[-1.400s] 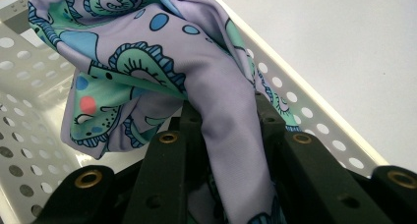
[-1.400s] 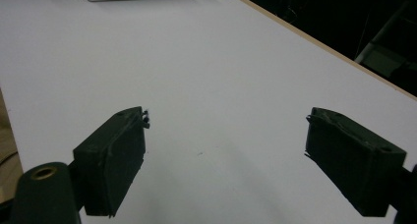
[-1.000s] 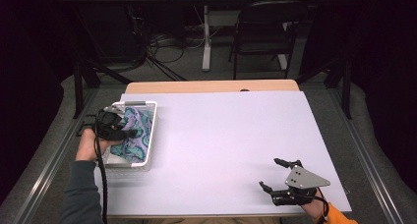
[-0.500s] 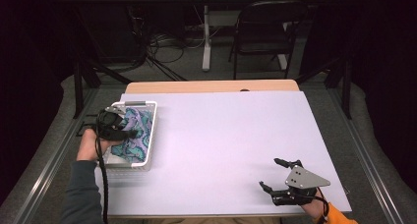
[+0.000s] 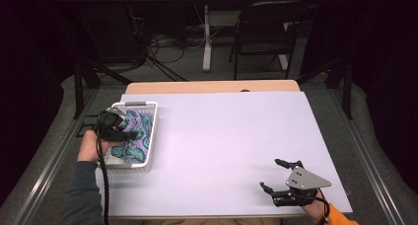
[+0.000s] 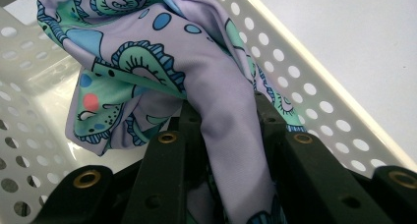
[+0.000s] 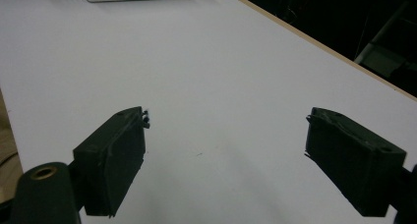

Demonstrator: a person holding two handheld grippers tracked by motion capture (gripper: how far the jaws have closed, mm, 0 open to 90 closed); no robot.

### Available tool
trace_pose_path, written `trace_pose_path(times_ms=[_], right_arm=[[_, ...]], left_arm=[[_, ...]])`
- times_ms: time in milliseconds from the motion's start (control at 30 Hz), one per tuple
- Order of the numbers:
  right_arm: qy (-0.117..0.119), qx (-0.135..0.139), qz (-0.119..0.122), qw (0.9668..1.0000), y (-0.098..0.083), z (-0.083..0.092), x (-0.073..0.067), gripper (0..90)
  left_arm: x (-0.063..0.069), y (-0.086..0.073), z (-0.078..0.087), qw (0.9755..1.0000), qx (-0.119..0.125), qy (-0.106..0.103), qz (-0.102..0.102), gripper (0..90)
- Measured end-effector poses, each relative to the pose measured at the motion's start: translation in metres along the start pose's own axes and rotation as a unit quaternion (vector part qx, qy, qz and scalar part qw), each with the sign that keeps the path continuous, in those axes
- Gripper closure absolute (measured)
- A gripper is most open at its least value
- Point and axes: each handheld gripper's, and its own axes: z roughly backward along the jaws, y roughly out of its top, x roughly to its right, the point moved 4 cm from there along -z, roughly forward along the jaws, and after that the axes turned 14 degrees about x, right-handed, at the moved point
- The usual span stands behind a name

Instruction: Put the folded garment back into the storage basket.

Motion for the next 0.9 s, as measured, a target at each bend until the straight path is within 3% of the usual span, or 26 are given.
trace_pose_path(times_ms=[233,900], right_arm=[[-0.001,0.000,0.000,1.0000,0.000,0.000,0.000,14.6],[0.000,0.000,0.000,1.0000,0.000,0.000,0.000,14.6]], left_arm=[[-0.003,-0.002,-0.001,0.9999,-0.004,0.000,0.009,72.3],[-0.013,-0.011,-0.002,0.9977,-0.032,0.033,0.050,70.3]])
